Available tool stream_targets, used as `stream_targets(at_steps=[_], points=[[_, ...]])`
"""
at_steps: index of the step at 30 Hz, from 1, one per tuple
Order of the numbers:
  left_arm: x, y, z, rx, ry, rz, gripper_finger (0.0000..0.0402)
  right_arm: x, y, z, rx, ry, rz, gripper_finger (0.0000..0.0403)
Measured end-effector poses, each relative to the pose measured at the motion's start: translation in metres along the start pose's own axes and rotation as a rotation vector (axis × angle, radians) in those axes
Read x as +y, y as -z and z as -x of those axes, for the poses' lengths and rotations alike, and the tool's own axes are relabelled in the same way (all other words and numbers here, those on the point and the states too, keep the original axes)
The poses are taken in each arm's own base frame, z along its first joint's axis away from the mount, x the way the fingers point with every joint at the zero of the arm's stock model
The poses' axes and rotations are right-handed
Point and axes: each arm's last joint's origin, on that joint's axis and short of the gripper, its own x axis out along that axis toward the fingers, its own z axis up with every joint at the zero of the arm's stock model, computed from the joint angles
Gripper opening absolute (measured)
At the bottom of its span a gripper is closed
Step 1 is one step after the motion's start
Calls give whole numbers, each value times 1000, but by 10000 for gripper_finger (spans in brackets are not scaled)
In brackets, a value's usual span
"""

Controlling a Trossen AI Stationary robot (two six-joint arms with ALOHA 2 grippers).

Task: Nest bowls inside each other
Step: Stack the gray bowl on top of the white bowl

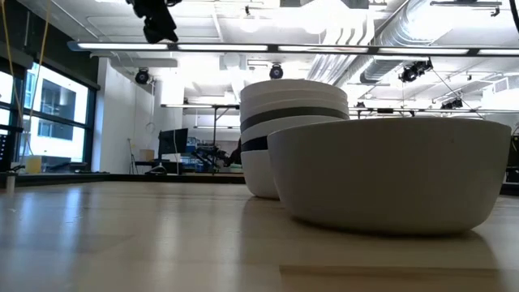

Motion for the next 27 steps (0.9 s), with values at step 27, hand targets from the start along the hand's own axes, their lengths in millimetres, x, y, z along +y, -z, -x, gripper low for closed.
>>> stream_targets(at_steps=[27], points=[[-34, -15, -19, 13, 41, -77, 159, -80, 40, -80, -27, -120, -67, 94]])
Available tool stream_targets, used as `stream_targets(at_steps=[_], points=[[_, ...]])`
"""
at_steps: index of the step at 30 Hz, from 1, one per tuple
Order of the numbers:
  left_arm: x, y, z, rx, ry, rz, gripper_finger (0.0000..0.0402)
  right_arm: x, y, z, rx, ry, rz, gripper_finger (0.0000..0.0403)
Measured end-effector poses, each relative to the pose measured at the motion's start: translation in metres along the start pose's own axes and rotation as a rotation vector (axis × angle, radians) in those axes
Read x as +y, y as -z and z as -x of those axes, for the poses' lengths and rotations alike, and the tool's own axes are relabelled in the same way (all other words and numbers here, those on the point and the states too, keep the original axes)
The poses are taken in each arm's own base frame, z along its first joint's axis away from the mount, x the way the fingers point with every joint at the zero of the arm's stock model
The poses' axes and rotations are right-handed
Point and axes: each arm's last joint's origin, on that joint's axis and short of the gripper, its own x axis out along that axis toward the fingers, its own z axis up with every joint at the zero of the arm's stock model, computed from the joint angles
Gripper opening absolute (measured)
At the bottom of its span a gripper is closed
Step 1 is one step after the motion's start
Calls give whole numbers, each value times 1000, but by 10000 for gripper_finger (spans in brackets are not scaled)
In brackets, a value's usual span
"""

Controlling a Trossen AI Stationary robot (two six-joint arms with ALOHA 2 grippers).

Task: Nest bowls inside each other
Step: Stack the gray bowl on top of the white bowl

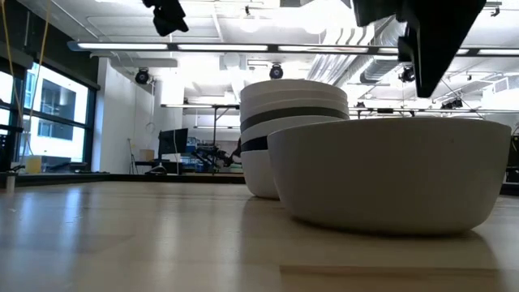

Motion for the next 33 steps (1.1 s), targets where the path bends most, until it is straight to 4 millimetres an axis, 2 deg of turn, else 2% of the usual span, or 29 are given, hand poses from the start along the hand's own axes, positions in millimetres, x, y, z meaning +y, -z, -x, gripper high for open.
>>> stream_targets(at_steps=[3, 9, 14, 25, 33], points=[[0, 0, 0, 0, -1, -7, 159, -9, -4, -3, 21, -56, -43, 94], [1, 0, 0, 6, -21, -11, 159, -25, -19, -5, -5, -50, -197, 94], [1, 0, 0, 13, -45, -7, 159, -27, -24, -7, -19, -56, -186, 94], [1, 0, 0, 13, -44, -5, 159, -27, -26, -37, 91, 16, -160, 94], [1, 0, 0, 13, -44, -3, 159, -25, -27, -45, 102, 18, -160, 94]])
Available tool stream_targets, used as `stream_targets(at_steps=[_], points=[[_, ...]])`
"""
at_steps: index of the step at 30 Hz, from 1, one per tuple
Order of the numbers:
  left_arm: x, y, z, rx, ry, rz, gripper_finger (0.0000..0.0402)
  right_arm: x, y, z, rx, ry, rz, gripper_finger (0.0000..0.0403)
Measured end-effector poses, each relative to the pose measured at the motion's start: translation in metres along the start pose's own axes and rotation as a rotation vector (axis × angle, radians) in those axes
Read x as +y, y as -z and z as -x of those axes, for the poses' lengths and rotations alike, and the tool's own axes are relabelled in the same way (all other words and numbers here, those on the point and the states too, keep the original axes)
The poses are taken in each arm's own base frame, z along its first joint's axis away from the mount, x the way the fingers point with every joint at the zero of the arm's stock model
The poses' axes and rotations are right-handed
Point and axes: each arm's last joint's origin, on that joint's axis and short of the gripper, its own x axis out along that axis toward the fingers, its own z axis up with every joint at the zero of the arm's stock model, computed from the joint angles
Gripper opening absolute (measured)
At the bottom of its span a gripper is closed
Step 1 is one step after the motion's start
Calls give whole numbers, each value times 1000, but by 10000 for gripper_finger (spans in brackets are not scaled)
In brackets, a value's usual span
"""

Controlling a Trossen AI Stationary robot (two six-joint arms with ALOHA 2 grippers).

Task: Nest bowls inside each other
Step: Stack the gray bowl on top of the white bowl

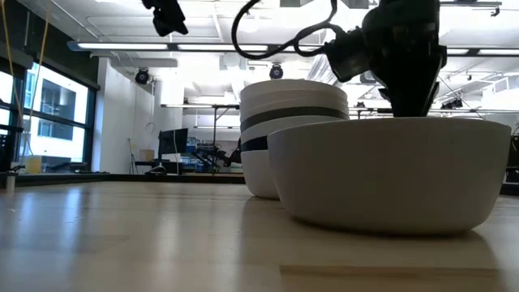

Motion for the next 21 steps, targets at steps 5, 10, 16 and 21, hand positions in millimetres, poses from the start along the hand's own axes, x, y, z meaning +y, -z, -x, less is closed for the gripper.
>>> stream_targets(at_steps=[5, 10, 16, 21], points=[[0, 0, 0, 0, 0, 2, 159, 3, -2, -1, -11, -32, 9, 94], [0, 0, 0, 0, 0, -1, 159, 4, -4, -10, 15, -27, 8, 94], [0, 0, 0, 0, 1, -1, 159, 5, -4, -16, 45, -29, 29, 94], [0, 0, 0, 0, 1, -2, 159, 5, -3, -16, 51, -28, 45, 66]])
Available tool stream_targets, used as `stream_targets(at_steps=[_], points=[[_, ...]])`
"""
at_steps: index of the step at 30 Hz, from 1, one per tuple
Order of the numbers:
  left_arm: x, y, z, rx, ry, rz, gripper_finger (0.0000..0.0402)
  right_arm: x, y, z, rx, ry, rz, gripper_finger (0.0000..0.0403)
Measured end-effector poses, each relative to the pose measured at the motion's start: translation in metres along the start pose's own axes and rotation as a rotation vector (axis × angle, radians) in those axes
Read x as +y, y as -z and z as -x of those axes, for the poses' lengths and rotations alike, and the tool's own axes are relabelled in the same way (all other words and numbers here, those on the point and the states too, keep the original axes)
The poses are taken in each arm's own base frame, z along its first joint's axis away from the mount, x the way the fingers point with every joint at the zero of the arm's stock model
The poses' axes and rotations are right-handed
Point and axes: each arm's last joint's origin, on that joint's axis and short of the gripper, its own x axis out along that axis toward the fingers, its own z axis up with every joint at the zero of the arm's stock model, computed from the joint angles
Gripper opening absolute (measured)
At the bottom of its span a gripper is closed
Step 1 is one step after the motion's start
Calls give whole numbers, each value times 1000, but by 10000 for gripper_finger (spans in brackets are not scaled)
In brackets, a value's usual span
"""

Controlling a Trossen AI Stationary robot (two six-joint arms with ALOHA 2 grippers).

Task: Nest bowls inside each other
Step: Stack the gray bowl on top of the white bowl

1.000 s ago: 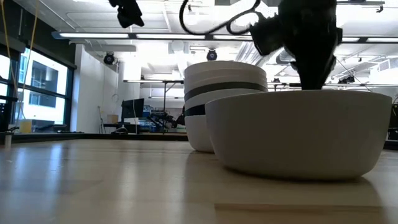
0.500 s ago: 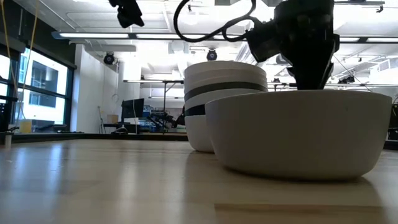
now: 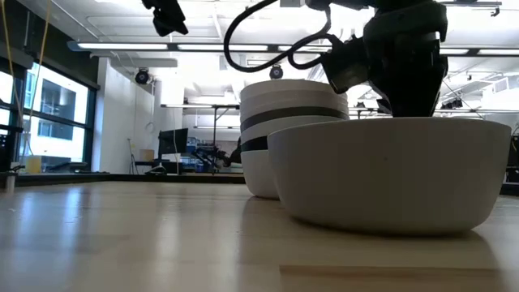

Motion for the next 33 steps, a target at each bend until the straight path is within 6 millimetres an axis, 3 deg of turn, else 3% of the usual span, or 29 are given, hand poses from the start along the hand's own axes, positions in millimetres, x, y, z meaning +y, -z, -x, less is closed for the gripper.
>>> stream_targets(at_steps=[5, 19, 26, 33], points=[[0, 0, 0, 0, 0, 0, 159, 0, 0, 0, 6, -8, 26, 7], [0, 0, 0, 0, 0, 0, 159, -1, 4, 5, 58, -16, 27, 1], [0, 0, 0, 0, 0, 0, 159, 4, 3, 33, 39, -32, 38, 0], [0, 0, 0, 0, 0, -6, 159, 11, -2, 80, 54, -31, 75, 0]])
